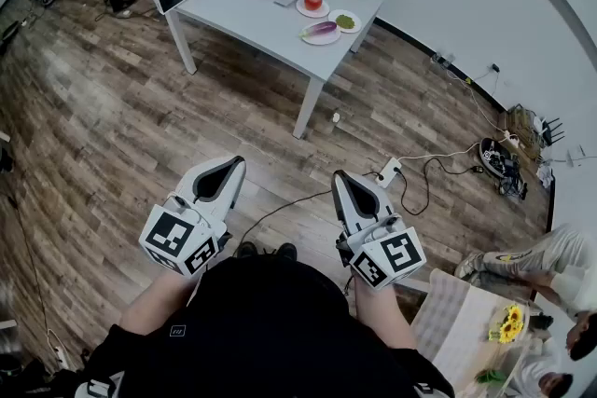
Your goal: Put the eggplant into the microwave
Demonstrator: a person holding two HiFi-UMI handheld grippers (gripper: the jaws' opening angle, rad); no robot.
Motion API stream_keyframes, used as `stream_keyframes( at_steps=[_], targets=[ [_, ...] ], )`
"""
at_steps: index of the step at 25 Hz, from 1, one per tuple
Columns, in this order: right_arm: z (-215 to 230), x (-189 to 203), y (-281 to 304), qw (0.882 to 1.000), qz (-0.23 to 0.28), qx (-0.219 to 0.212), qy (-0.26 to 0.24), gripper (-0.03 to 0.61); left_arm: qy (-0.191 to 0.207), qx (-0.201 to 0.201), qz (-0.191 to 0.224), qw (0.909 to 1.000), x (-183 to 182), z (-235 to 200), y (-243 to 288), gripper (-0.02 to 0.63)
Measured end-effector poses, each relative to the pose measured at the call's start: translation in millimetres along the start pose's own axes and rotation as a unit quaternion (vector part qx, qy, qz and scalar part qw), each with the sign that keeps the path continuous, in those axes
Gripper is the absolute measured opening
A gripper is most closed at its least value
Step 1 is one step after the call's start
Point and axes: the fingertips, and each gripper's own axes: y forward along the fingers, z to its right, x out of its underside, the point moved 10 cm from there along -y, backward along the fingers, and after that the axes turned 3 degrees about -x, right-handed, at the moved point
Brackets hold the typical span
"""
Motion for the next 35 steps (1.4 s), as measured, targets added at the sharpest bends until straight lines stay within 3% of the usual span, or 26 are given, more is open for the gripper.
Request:
stream_keyframes(
  at_steps=[24,35],
  targets=[
    [63.5,13.7,-64.6,0.999,0.019,-0.021,0.031,0.017,-0.003,-0.019,0.001,0.9998,6.5,58.0,35.0,0.009],
    [94.0,15.1,-38.0,0.999,0.009,-0.03,0.036,0.018,-0.003,-0.015,-0.002,0.9999,8.1,44.0,71.3,0.009]
  ],
)
